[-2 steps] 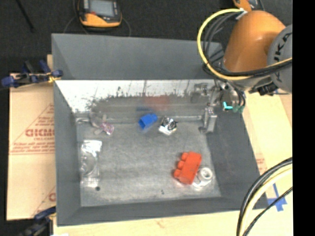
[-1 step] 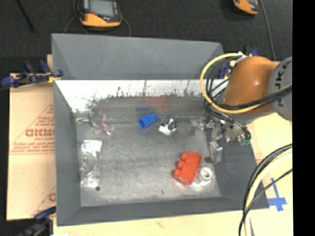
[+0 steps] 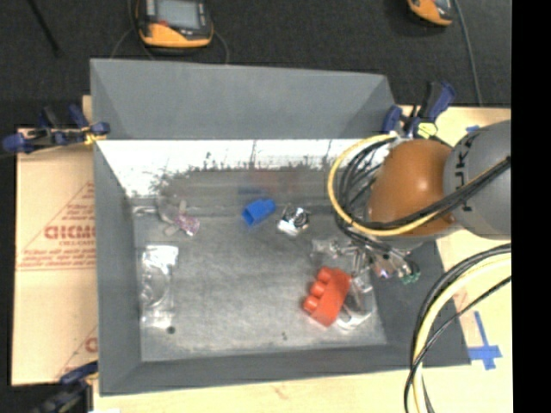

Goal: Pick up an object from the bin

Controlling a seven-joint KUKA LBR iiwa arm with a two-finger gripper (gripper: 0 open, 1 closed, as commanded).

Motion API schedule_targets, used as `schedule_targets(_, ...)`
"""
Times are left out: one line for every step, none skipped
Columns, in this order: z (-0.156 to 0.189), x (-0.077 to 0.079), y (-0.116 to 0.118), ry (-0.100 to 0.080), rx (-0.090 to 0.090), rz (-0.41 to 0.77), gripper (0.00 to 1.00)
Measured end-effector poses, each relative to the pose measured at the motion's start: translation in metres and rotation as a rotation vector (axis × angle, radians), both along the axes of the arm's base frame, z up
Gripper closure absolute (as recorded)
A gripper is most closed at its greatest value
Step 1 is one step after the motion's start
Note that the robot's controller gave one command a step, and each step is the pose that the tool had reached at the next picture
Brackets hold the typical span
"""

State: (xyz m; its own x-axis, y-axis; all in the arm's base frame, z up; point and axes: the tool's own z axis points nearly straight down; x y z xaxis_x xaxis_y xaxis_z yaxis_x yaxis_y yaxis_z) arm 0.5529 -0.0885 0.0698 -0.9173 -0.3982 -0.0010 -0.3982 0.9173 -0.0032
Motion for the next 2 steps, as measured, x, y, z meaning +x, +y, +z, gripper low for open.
schedule_targets(0.005, 0.002, 0.000, -0.003, -0.001, 0.002, 1.00)
schedule_targets(0.176, 0.000, 0.002, -0.009, -0.001, 0.095, 1.00)
